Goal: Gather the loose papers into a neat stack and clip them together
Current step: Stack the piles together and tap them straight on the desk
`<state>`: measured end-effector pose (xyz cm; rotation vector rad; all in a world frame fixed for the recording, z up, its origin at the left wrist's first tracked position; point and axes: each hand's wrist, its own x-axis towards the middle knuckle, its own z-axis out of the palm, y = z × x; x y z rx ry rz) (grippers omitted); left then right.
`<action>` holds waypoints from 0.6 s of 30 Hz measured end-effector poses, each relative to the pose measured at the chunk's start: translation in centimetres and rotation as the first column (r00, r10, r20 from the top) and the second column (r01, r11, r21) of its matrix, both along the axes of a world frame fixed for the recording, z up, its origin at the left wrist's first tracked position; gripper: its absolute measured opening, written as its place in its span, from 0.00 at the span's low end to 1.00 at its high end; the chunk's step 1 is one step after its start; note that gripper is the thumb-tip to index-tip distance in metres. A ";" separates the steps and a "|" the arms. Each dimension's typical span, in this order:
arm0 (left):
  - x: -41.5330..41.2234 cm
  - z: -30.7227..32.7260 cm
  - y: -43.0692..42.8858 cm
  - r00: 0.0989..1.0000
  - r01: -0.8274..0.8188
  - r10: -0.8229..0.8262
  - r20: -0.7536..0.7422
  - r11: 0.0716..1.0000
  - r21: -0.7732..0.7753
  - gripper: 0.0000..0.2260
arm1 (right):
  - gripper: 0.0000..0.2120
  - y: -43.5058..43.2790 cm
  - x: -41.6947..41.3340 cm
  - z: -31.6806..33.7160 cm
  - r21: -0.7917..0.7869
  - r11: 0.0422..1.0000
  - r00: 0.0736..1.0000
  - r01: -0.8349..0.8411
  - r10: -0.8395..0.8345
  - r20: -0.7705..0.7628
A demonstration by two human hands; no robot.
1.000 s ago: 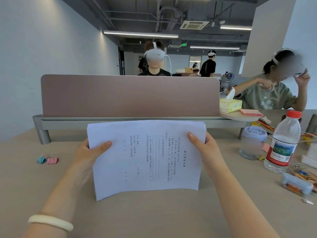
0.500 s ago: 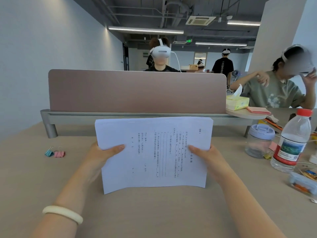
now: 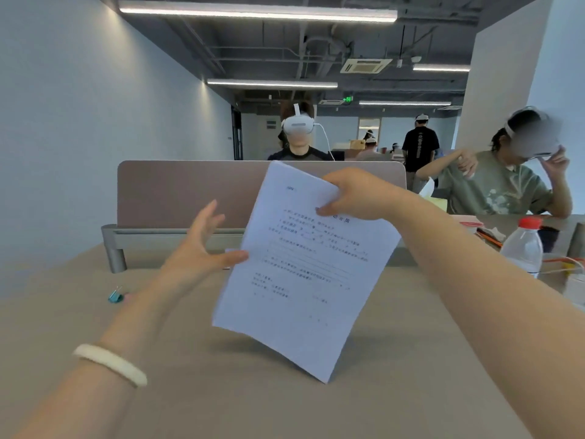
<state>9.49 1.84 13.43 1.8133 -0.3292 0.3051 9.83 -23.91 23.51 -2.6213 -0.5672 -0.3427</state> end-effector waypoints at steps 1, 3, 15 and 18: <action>-0.3 0.4 -0.9 0.996 0.076 -0.073 -0.053 0.996 0.049 0.35 | 0.09 1.0 -0.3 0.5 -0.072 0.997 1.000 -0.016 0.017 0.014; -1.0 0.5 -2.3 0.977 0.163 -0.157 -0.141 0.986 0.033 0.23 | 0.09 2.5 -1.0 1.0 -0.164 0.986 0.999 -0.027 0.034 0.042; -2.5 -3.0 -3.0 0.983 0.010 -0.086 -0.165 0.910 -0.414 0.09 | 0.04 -5.5 -3.1 -4.4 0.727 0.681 0.943 0.089 0.177 -0.281; -2.6 -2.3 -4.4 0.993 -0.017 -0.036 -0.115 0.902 -0.431 0.12 | 0.09 -3.1 -2.9 -8.1 0.864 0.499 0.961 0.069 0.198 -0.191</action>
